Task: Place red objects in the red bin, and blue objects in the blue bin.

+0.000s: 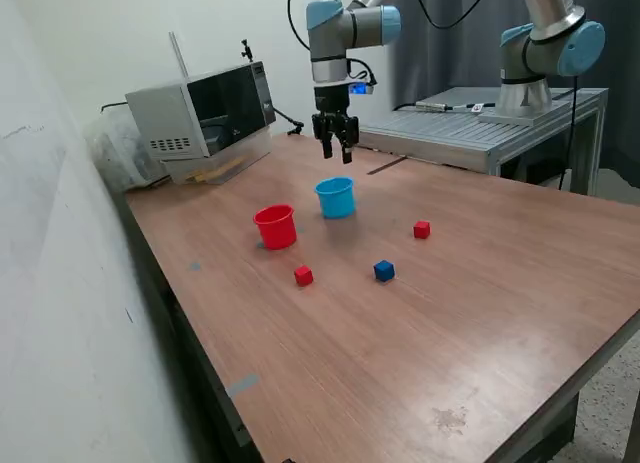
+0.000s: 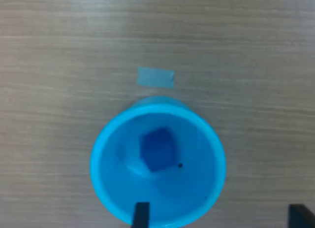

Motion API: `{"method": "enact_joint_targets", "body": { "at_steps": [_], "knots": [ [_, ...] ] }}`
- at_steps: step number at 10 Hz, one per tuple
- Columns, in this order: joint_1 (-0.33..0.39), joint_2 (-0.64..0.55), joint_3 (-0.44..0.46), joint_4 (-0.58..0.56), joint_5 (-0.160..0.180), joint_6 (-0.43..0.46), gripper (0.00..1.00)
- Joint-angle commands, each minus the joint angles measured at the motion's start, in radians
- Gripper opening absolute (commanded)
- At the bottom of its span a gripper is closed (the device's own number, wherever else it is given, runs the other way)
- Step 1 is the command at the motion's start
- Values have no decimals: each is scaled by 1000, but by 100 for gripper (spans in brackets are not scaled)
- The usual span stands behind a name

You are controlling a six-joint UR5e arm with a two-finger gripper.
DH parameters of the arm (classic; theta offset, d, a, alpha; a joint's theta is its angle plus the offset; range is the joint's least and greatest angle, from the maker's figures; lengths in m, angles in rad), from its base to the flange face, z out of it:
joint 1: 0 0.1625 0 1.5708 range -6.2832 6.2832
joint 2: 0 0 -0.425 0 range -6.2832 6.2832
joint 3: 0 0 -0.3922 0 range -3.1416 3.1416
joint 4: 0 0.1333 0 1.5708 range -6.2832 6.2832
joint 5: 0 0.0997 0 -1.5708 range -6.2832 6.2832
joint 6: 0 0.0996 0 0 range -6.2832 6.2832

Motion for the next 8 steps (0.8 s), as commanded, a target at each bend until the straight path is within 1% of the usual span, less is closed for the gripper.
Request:
{"method": "enact_joint_targets", "body": {
  "at_steps": [1, 2, 3, 4, 5, 7, 8],
  "knots": [
    [10, -46, 9, 0, 1, 2, 100],
    [30, -114, 18, 8, 1, 2, 100],
    [91, -169, 18, 46, 0, 2, 100],
    [139, -227, 15, 131, 1, 3, 100],
    [223, -287, 13, 175, 1, 3, 100],
    [344, -352, 15, 178, 1, 14, 100],
    [381, -357, 13, 177, 1, 38, 100]
  ]
}}
